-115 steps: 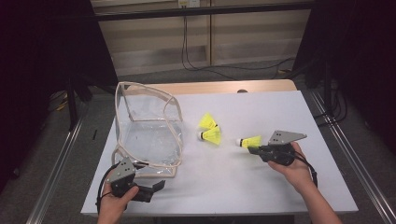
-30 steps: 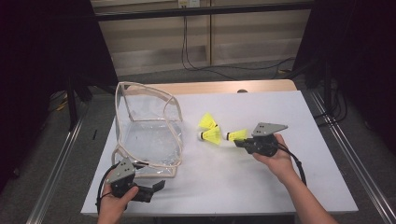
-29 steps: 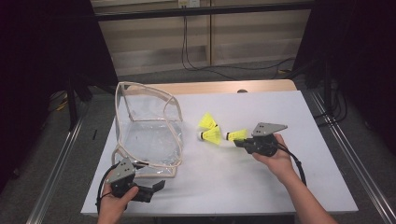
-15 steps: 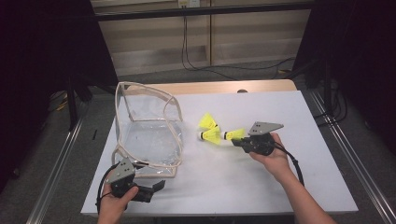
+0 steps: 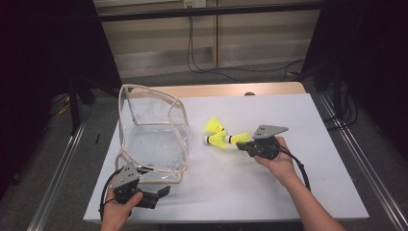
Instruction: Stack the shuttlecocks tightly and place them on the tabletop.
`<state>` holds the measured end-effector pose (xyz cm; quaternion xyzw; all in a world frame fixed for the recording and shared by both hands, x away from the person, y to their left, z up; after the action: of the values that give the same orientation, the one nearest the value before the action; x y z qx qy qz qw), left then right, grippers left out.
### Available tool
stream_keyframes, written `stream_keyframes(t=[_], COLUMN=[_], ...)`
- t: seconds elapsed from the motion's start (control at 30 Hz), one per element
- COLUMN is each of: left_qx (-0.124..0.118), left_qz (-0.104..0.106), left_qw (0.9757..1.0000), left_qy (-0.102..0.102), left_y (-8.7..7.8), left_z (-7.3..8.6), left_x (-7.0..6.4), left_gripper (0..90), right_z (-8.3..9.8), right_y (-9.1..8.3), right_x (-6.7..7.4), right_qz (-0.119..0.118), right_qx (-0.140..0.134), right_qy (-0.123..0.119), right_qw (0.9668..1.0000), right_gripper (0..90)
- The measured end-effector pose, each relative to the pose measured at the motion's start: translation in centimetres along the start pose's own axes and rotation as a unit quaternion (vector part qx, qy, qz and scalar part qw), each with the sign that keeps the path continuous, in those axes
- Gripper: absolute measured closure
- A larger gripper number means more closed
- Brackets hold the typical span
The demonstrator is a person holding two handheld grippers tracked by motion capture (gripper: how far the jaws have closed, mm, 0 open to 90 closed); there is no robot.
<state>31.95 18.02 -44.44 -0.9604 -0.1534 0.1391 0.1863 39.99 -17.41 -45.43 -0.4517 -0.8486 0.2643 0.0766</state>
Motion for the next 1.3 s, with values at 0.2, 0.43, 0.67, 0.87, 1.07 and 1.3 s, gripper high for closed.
stream_keyframes(t=[0.2,0.43,0.67,0.87,1.07,1.3], left_qx=[-0.001,-0.001,-0.001,-0.001,-0.001,0.000], left_qz=[0.000,0.000,0.001,0.001,0.001,0.001], left_qw=[1.0000,1.0000,1.0000,1.0000,1.0000,1.0000], left_qy=[-0.001,0.000,0.000,-0.001,0.002,0.002], left_y=[0.0,0.0,0.0,0.0,0.0,0.0], left_z=[0.0,0.0,0.0,0.0,0.0,0.0], left_x=[0.0,0.0,0.0,0.0,0.0,0.0], left_gripper=[3.9,3.9,3.9,3.9,3.9,3.9], right_z=[0.0,0.0,-0.1,-0.2,-0.2,-0.2], right_y=[0.2,0.4,0.7,1.0,1.2,1.5], right_x=[0.1,0.1,0.2,0.3,0.4,0.4], right_qz=[-0.001,-0.001,-0.001,-0.001,0.000,0.001], right_qx=[0.002,0.002,0.003,0.003,0.006,0.008], right_qy=[-0.001,0.001,0.001,0.001,-0.001,-0.001], right_qw=[1.0000,1.0000,1.0000,1.0000,1.0000,1.0000], right_gripper=[88.4,88.4,88.4,88.4,88.4,88.4])
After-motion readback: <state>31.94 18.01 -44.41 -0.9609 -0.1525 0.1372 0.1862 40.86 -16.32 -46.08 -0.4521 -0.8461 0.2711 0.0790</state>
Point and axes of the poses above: each handheld gripper's, and its own axes: y roughly forward along the jaws, z roughly out of its underside, x roughly to its left, the point moved 5 cm from there along y, roughly forward along the jaws, and after that the axes turned 15 degrees about z, right-handed, at the moved point
